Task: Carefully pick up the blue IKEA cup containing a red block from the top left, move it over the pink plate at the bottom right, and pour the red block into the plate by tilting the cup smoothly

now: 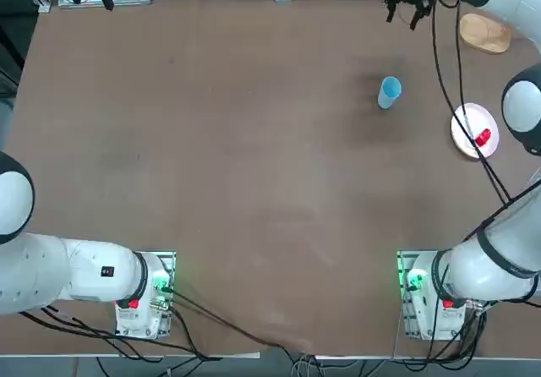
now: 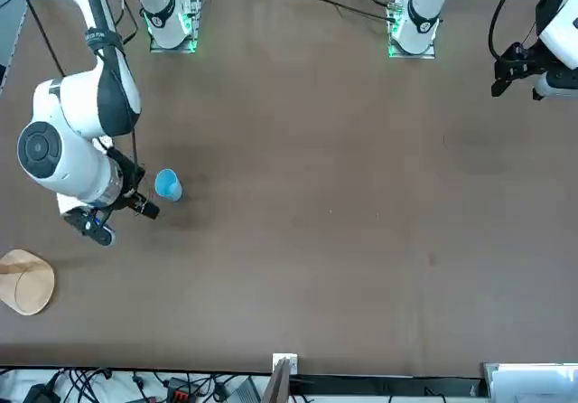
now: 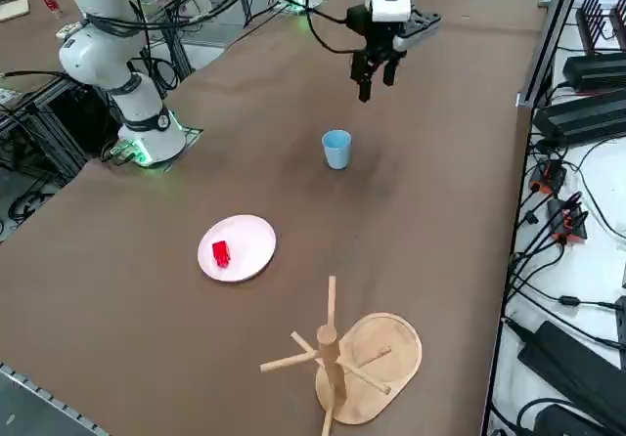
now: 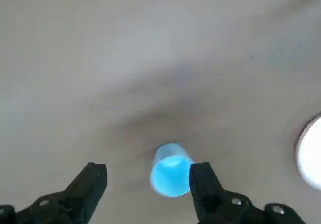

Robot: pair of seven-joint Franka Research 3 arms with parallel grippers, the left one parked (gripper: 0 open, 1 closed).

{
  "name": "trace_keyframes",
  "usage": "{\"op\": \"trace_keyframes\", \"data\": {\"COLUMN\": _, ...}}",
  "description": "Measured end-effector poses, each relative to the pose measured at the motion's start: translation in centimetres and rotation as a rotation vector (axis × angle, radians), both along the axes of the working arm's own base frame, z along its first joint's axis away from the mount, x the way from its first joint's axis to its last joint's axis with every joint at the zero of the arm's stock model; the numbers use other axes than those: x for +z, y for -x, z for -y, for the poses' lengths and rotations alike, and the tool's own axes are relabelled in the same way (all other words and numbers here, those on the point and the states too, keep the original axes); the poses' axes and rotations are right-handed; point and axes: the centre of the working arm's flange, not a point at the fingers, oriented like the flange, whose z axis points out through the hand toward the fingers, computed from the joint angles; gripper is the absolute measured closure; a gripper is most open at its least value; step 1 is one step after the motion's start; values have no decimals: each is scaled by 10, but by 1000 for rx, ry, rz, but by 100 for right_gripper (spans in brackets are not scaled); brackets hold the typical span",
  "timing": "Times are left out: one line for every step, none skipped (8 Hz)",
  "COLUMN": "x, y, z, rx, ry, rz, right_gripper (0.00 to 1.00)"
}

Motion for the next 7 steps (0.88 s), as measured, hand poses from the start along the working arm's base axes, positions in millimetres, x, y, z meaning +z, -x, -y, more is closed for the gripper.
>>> {"op": "trace_keyframes", "data": {"x": 1, "y": -3, "z": 16, "rx": 95, "ry": 10, "rz": -3, "right_gripper": 0}}
{"op": "trace_keyframes", "data": {"x": 8, "y": -6, "z": 44, "rx": 168, "ry": 11, "rz": -1, "right_gripper": 0}}
{"op": "trace_keyframes", "data": {"x": 26, "y": -4, "z": 75, "rx": 210, "ry": 16, "rz": 3, "right_gripper": 0}}
{"op": "trace_keyframes", "data": {"x": 53, "y": 4, "z": 103, "rx": 215, "ry": 29, "rz": 4, "right_gripper": 0}}
{"op": "trace_keyframes", "data": {"x": 84, "y": 16, "z": 120, "rx": 202, "ry": 41, "rz": 9, "right_gripper": 0}}
{"op": "trace_keyframes", "data": {"x": 118, "y": 32, "z": 125, "rx": 193, "ry": 47, "rz": 16, "right_gripper": 0}}
{"op": "trace_keyframes", "data": {"x": 151, "y": 49, "z": 122, "rx": 189, "ry": 38, "rz": 39, "right_gripper": 0}}
